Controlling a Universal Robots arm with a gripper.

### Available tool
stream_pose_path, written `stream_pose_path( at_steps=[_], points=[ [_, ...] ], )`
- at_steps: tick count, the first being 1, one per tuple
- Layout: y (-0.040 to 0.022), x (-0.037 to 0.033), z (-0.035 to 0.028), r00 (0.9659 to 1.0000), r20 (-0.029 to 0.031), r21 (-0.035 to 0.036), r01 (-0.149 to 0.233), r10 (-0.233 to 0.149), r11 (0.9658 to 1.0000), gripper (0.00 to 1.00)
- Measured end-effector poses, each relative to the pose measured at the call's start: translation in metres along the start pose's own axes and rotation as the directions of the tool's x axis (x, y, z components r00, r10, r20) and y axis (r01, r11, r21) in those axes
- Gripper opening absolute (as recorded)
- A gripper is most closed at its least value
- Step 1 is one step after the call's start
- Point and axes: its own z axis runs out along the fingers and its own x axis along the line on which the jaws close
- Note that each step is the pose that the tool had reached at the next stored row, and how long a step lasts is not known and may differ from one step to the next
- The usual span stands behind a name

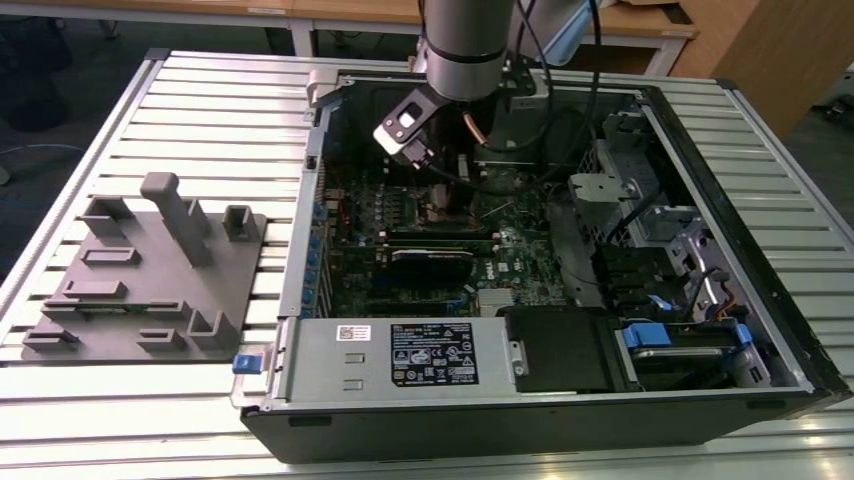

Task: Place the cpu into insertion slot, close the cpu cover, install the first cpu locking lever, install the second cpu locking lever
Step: 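Place the cpu into insertion slot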

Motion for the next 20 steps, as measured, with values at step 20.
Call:
stream_pose_path(
  at_steps=[20],
  points=[
    [-0.0012,0.0021,0.0111,1.0,0.0013,-0.0001,-0.007,0.007,1.0,0.54]
  ],
)
